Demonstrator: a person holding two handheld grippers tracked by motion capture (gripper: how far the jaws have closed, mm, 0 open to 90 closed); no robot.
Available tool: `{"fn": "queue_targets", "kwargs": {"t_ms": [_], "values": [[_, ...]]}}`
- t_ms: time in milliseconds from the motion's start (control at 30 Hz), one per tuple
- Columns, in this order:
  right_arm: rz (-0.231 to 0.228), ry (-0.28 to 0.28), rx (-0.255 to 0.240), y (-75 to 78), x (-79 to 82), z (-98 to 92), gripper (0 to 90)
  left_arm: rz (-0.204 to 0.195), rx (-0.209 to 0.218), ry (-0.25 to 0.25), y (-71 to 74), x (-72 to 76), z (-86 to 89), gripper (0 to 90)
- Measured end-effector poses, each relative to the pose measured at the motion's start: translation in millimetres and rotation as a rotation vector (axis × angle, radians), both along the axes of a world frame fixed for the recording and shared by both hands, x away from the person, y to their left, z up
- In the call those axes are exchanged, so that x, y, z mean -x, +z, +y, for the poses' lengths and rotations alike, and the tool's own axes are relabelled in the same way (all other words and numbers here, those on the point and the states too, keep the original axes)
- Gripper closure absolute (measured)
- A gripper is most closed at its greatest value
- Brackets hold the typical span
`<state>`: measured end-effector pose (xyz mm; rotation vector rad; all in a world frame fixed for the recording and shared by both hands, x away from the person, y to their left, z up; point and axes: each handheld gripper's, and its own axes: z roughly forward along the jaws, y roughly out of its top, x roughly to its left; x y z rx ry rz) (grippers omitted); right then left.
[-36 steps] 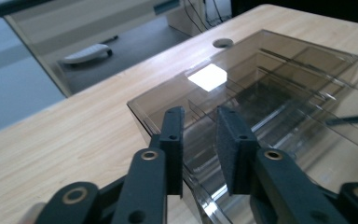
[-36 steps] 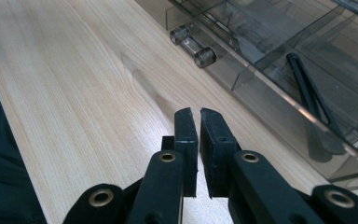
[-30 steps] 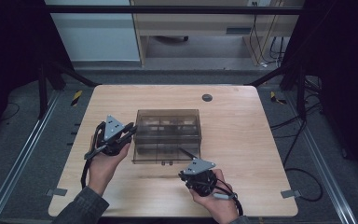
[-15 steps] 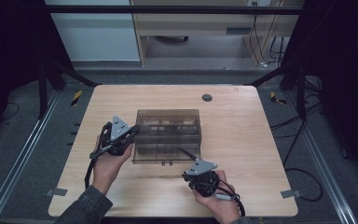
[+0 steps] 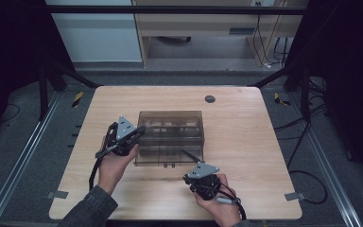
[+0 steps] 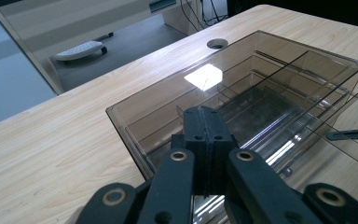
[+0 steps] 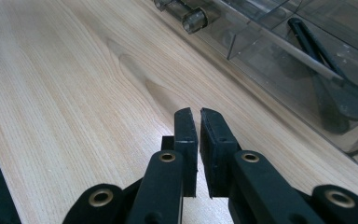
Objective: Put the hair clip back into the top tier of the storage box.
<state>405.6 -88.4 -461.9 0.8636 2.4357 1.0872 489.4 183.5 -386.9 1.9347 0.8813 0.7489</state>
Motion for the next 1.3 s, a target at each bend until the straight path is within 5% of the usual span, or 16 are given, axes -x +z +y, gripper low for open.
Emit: {"fn": "queue_targets", "kwargs": {"t_ms": [567,1300], "values": [[-0.023,-0.014,-0.033,-6.5,4.3,2.4,85.4,0.030,-0.047,-0.007,-13.3,-10.1,-4.7,89.7],[-0.012,-0.006,-0.038,-10.0,5.0,3.2,84.5,0.065,-0.029,0.014,-30.1,-18.8,-1.7,89.7]]}}
